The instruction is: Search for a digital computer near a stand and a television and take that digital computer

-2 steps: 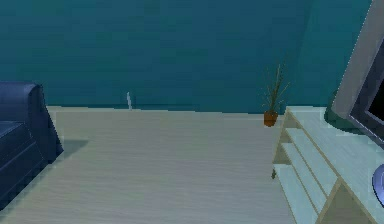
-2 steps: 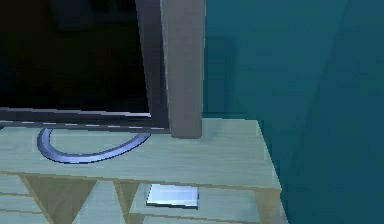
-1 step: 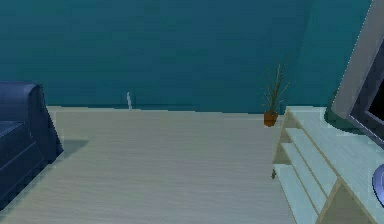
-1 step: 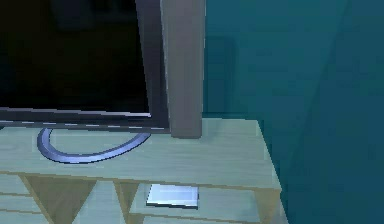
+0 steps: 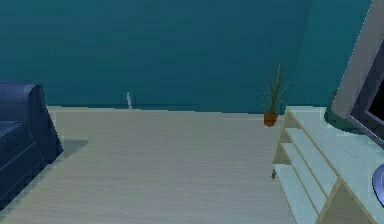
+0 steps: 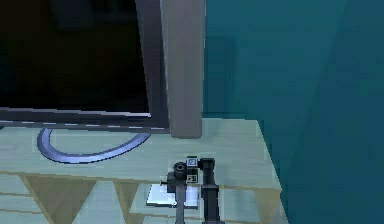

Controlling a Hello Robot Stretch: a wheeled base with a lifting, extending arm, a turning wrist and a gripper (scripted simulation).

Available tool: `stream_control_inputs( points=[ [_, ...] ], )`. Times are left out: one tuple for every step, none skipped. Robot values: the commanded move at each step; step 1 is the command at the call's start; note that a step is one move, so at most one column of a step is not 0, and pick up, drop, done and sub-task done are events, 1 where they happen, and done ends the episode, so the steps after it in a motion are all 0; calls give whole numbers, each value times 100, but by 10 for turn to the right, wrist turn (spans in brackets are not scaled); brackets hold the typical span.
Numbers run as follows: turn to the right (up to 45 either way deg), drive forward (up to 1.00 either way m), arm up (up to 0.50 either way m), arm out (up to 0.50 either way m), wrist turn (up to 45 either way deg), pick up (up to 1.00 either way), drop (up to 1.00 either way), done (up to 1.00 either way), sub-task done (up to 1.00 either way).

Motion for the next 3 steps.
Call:
stream_control_inputs(
  points=[
    [0, 0, 0, 0, 450, 0, 0, 0, 0],
    [0, 0, 0, 0, 450, 0, 0, 0, 0],
    [0, 0, 0, 0, 450, 0, 0, 0, 0]
  ],
)
